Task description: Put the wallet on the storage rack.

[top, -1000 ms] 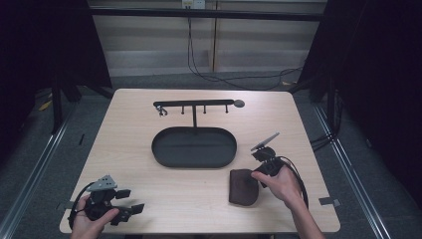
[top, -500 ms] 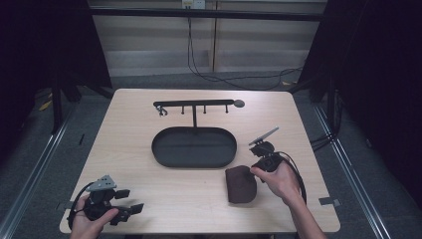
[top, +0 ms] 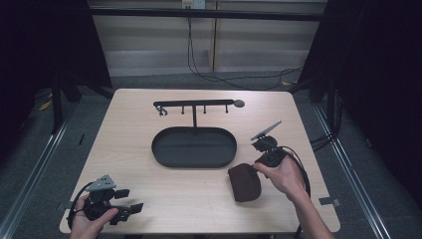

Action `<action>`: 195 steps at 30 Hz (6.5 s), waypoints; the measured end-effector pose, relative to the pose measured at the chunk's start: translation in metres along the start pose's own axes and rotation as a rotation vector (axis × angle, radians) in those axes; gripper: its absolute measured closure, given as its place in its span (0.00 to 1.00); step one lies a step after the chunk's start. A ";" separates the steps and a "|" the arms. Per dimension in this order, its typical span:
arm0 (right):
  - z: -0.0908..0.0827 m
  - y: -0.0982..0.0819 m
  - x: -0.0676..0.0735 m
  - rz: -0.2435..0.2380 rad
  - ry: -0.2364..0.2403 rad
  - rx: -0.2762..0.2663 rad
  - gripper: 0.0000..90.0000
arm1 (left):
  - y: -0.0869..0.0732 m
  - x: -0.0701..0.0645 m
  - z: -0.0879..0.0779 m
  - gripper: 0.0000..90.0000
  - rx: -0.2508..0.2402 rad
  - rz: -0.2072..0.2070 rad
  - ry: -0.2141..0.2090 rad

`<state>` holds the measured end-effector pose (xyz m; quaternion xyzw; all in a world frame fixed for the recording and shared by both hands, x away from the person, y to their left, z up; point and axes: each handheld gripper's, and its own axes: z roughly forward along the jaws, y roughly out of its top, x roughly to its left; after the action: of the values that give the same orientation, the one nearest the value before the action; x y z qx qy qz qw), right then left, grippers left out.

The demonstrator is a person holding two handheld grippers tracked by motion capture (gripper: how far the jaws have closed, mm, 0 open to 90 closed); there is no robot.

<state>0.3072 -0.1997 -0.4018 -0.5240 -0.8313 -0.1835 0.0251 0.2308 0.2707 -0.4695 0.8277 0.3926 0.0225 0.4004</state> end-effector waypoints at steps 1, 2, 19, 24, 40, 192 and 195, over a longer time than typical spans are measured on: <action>-0.001 0.001 0.000 0.001 0.000 0.006 0.90 | 0.000 0.000 0.000 0.24 -0.001 0.000 0.000; -0.002 0.002 0.000 0.000 -0.003 0.015 0.90 | 0.000 0.000 0.000 0.24 0.000 -0.001 -0.005; -0.025 0.022 0.012 -0.019 -0.058 0.104 0.93 | 0.000 0.000 -0.001 0.24 0.002 -0.001 -0.004; -0.026 0.030 0.011 -0.009 -0.052 0.125 0.93 | 0.000 0.001 0.000 0.24 0.007 -0.001 -0.010; -0.039 0.061 0.010 0.020 -0.077 0.192 0.93 | 0.000 0.000 -0.001 0.24 0.005 0.004 -0.026; 0.068 0.087 -0.034 0.265 0.145 -0.385 0.33 | 0.000 0.004 -0.005 0.19 -0.012 -0.004 -0.041; 0.063 0.085 -0.030 0.245 0.127 -0.386 0.24 | 0.000 0.004 -0.005 0.19 -0.012 -0.005 -0.039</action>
<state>0.4048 -0.1719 -0.4435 -0.6034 -0.7078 -0.3672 -0.0010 0.2321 0.2763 -0.4669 0.8246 0.3866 0.0076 0.4131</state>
